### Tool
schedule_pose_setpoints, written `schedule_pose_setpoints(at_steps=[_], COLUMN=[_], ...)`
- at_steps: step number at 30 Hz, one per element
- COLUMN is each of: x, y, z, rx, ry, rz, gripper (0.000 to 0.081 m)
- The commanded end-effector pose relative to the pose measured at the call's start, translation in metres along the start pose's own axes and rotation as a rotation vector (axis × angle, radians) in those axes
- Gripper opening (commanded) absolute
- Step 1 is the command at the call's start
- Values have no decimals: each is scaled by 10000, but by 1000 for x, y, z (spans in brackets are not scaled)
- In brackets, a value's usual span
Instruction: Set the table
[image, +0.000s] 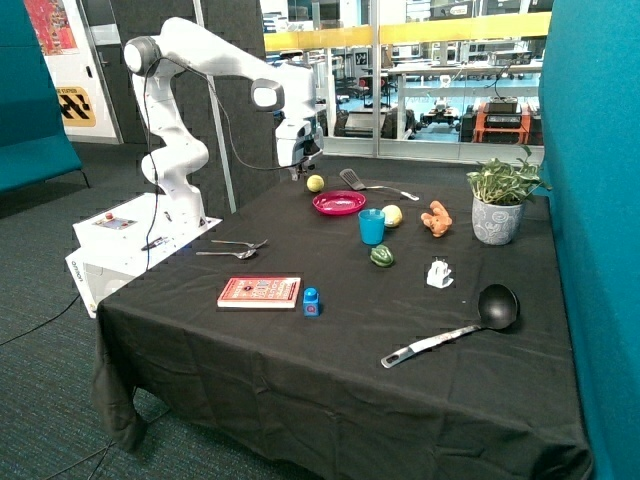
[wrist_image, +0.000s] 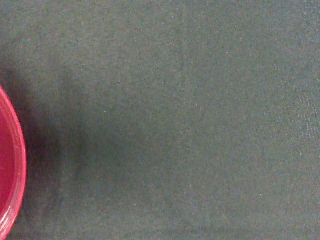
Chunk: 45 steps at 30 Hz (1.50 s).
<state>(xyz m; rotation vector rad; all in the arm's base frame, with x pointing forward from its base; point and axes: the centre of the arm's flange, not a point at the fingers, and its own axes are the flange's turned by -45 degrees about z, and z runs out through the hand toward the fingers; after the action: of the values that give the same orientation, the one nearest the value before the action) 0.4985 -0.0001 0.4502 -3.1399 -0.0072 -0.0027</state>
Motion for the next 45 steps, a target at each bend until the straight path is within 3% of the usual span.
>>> schedule_pose_setpoints(at_steps=[1,3,4,5,6,9,24,39,45], x=[1,1,1,0,-1,-7,-54,-61,-59], y=[0,-1,-1,-3,-5,-12,-65,-89,-98], z=[0,0,0,0,0,2,31,62,70], rx=[-15,-15,-15,-15,-15,-15,-13,-13,-13], ry=[-18,-18,-18,-18,-18,-19,-20,-20,-20], rz=[-1110,-1139,-1224,-1299,-1287,-1640,-3467,-3595,-3625], gripper=[808,808,744,533,427,332,308,319,367])
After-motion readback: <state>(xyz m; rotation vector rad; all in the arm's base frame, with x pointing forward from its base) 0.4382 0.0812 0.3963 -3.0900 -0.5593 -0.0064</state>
